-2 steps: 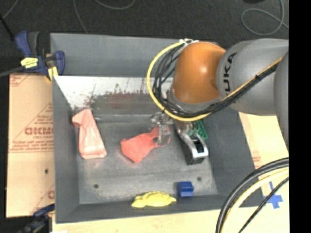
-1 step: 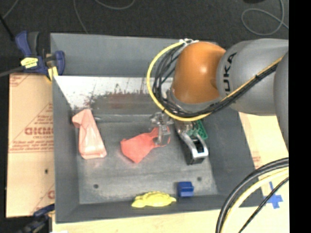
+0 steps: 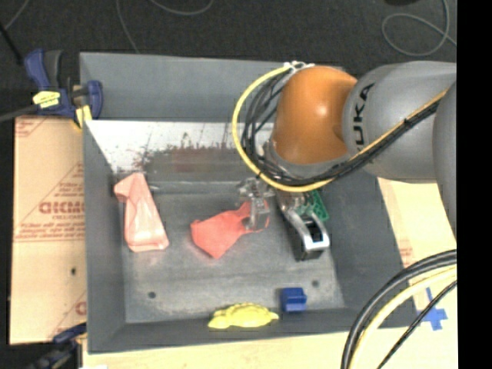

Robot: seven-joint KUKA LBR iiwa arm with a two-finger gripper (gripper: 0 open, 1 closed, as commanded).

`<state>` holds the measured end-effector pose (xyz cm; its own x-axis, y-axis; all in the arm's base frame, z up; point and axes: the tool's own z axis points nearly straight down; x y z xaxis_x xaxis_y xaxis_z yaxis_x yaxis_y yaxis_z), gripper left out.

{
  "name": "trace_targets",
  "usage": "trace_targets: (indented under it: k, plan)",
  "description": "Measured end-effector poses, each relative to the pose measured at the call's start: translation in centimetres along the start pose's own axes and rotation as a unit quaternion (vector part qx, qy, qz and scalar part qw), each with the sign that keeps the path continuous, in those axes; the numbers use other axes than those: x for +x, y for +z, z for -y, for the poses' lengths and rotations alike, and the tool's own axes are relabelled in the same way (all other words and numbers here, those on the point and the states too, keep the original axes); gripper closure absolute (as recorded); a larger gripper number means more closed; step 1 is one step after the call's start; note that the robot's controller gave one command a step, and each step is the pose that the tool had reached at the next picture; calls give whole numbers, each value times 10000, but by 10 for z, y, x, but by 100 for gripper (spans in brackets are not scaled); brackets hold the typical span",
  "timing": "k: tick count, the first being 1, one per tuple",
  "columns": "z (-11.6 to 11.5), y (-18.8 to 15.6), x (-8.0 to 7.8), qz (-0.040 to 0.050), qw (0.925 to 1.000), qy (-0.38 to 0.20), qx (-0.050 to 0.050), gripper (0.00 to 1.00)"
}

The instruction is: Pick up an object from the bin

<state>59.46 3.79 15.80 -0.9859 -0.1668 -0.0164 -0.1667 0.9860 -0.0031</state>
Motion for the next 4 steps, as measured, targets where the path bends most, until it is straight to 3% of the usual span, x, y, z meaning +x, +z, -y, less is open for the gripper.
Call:
trace_targets:
  k: [4]
  plan:
    - [0,0,0,0,10000,7,-2,100]
